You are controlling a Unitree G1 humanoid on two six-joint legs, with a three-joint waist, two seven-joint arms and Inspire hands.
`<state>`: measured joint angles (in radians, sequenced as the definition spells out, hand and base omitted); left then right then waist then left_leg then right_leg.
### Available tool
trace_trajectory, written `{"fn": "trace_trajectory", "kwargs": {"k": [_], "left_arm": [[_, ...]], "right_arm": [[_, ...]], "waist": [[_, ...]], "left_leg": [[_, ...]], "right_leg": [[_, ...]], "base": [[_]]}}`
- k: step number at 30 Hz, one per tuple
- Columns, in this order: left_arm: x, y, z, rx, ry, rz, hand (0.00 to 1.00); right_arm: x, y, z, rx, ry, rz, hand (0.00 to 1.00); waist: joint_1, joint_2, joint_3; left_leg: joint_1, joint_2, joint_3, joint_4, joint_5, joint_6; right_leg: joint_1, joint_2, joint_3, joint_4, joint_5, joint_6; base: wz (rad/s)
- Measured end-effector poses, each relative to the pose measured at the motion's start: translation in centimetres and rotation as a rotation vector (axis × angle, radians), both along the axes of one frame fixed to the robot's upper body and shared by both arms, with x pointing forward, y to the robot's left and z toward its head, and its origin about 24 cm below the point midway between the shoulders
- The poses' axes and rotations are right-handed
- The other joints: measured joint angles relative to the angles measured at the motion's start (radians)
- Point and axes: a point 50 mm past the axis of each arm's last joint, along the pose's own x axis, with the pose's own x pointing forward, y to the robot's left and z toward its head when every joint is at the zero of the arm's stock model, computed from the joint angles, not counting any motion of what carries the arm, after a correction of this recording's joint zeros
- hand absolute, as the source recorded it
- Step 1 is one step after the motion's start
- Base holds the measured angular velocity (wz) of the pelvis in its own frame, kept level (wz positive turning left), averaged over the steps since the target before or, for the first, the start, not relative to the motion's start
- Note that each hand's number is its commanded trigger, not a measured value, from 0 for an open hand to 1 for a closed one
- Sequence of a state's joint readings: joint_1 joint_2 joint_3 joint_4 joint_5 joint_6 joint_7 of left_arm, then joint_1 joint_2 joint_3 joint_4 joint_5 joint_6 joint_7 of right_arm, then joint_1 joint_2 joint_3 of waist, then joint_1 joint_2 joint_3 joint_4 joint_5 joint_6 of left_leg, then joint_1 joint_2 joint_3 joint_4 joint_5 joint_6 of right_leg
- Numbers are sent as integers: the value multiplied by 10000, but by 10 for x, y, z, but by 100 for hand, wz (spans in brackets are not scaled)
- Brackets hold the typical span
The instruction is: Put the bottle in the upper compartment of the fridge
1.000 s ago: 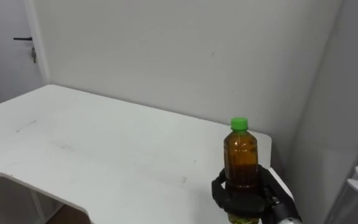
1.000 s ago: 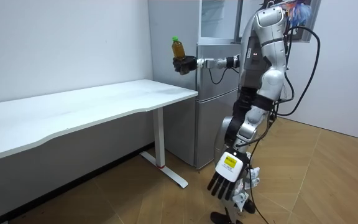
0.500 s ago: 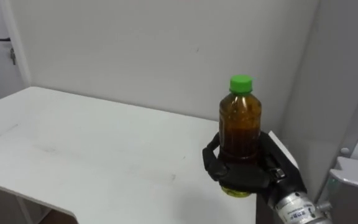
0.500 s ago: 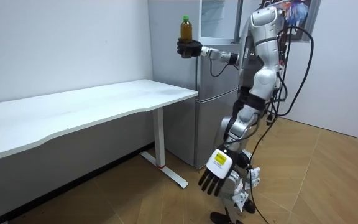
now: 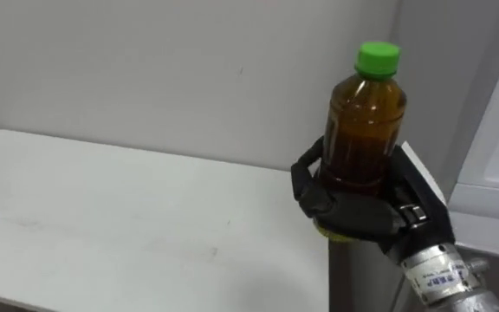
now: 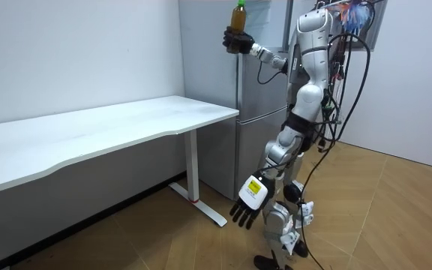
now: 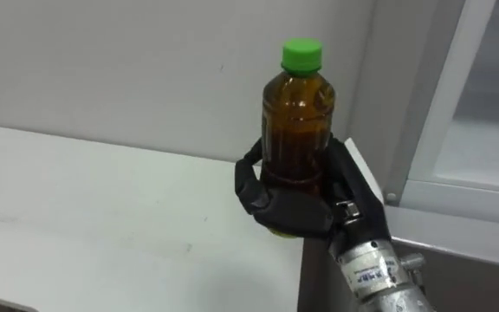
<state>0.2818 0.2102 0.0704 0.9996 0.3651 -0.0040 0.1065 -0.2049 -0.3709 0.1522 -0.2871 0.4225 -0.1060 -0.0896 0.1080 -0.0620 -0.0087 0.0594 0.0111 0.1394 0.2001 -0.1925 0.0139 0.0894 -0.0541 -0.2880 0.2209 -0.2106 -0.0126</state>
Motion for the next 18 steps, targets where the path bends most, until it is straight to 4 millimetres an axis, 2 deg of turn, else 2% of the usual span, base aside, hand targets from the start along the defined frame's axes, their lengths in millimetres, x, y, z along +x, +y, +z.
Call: {"fn": "trace_trajectory", "kwargs": {"k": [6,10,15,18], "left_arm": [[-5,1,0,55,26,69,0],[-8,2,1,145,16,180,0],[-14,3,2,149,-143,313,0],[-15,3,2,143,-129,322,0]], "right_arm": [[-18,-17,10,-126,-614,-664,100],[-22,-29,16,-238,-917,-1252,100],[-30,-47,30,167,-1637,-2369,100],[-32,-53,34,334,-1806,-2801,100]], "waist": [[-248,-34,-2],[-405,-11,17],[-572,-80,23],[-741,-145,12]], "left_leg": [[124,31,147,-35,-5,-2],[192,80,263,-65,-26,-18],[203,114,531,-62,-33,-35],[206,113,525,-39,-46,-45]], "right_leg": [[57,20,240,6,4,-7],[56,70,409,34,24,-38],[-11,128,616,-3,28,-51],[-62,193,621,-43,35,-61]], "base": [[-4],[-14],[-12],[-2]]}}
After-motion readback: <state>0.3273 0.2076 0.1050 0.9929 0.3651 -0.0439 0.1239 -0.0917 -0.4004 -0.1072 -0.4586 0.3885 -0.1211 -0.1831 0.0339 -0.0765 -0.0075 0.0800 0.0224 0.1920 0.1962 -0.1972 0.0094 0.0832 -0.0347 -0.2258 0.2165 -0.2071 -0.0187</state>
